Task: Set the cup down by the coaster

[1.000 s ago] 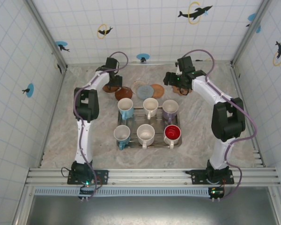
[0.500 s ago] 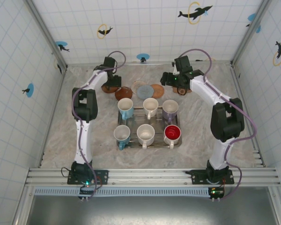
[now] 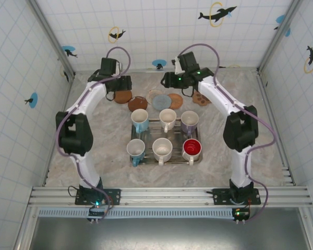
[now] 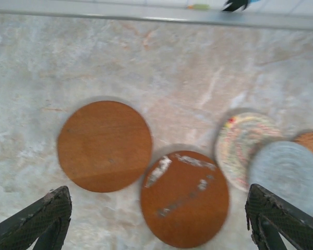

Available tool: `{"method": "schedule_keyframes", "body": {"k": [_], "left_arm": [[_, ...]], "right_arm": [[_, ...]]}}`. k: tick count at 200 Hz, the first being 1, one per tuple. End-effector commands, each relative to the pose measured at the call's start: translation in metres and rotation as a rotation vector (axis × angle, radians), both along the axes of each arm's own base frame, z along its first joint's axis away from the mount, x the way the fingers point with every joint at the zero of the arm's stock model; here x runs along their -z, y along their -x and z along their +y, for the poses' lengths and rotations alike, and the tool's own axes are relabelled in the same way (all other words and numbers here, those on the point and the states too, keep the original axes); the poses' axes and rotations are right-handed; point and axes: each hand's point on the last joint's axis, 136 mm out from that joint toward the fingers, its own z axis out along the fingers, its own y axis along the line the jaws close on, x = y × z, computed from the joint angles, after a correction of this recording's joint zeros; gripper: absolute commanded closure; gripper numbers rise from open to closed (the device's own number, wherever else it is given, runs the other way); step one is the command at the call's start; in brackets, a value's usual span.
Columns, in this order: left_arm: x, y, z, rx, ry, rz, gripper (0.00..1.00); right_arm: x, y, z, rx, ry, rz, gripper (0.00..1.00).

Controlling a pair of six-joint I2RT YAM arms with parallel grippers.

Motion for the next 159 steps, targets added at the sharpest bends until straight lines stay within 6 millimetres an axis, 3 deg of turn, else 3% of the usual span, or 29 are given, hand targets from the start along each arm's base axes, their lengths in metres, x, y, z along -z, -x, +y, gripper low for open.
{"method": "schedule_keyframes", "body": {"k": [1, 27, 30, 40, 81, 121, 159], "left_arm": [[0.016, 0.015, -0.014, 0.030, 0.132, 0.019, 0.14], [0.044, 0.036, -0.009, 0.005, 0.126, 0.092, 0.15], [0.048, 0.039, -0.009, 0.004, 0.124, 0.104, 0.15], [0.059, 0.044, -0.007, -0.005, 0.115, 0.128, 0.16], [0.086, 0.047, -0.009, -0.008, 0.133, 0.176, 0.18], [0.109, 0.047, -0.013, -0.003, 0.152, 0.221, 0.19], [0.123, 0.050, -0.014, -0.003, 0.147, 0.253, 0.19]], "right_arm": [[0.018, 0.010, 0.021, -0.074, -0.001, 0.086, 0.36], [0.026, 0.012, 0.045, -0.121, -0.017, 0.113, 0.43], [0.037, 0.012, 0.048, -0.125, -0.012, 0.133, 0.44], [0.044, 0.012, 0.056, -0.139, -0.015, 0.151, 0.47], [0.069, 0.015, 0.079, -0.171, -0.030, 0.209, 0.55], [0.092, 0.015, 0.085, -0.163, -0.036, 0.260, 0.64], [0.109, 0.017, 0.088, -0.162, -0.029, 0.296, 0.61]]}}
